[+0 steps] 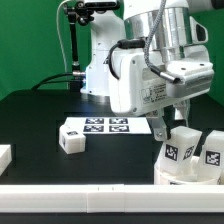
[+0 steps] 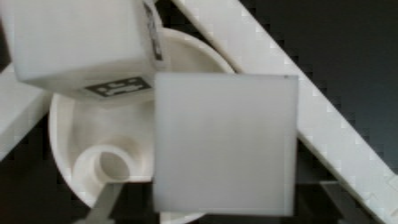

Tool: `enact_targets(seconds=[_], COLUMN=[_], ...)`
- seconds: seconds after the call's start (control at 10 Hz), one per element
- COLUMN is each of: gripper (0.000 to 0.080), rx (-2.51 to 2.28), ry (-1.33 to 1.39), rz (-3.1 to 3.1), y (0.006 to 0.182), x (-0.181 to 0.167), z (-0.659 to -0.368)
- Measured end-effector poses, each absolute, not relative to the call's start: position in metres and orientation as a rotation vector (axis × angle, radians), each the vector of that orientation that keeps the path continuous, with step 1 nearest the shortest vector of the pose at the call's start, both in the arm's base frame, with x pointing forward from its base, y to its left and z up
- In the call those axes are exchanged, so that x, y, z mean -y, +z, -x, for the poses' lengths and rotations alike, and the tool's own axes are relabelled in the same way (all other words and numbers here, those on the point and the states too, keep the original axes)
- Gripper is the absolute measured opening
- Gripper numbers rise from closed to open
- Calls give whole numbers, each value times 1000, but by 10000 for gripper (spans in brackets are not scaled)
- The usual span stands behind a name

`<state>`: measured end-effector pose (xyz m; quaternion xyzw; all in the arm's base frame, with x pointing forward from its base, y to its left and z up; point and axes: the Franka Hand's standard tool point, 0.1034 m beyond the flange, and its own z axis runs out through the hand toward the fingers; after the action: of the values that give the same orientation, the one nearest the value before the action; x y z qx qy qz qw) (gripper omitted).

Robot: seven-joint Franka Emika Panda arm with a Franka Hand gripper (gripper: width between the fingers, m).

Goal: Assemble stool

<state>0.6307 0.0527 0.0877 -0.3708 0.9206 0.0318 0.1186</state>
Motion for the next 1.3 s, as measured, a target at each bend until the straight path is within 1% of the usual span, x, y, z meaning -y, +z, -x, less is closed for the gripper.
enact_targets(seconds=[0.4, 0.5, 0.6, 0.7, 0.8, 0.9, 1.2, 1.3], gripper=[334, 439, 571, 625, 625, 645, 649, 649], rx=[-2661, -2636, -2617, -2592, -2532, -2478, -2310, -2176], ry=[80, 82, 79, 73, 52, 35, -7, -25], rz=[1132, 1184, 1197, 1225, 1327, 1430, 1698, 1937], y=[88, 92, 99, 106, 110, 108, 107, 105], x=[-55, -56, -55, -55, -54, -54, -53, -54], z=[-629, -630, -632, -634, -635, -635, -634, -632])
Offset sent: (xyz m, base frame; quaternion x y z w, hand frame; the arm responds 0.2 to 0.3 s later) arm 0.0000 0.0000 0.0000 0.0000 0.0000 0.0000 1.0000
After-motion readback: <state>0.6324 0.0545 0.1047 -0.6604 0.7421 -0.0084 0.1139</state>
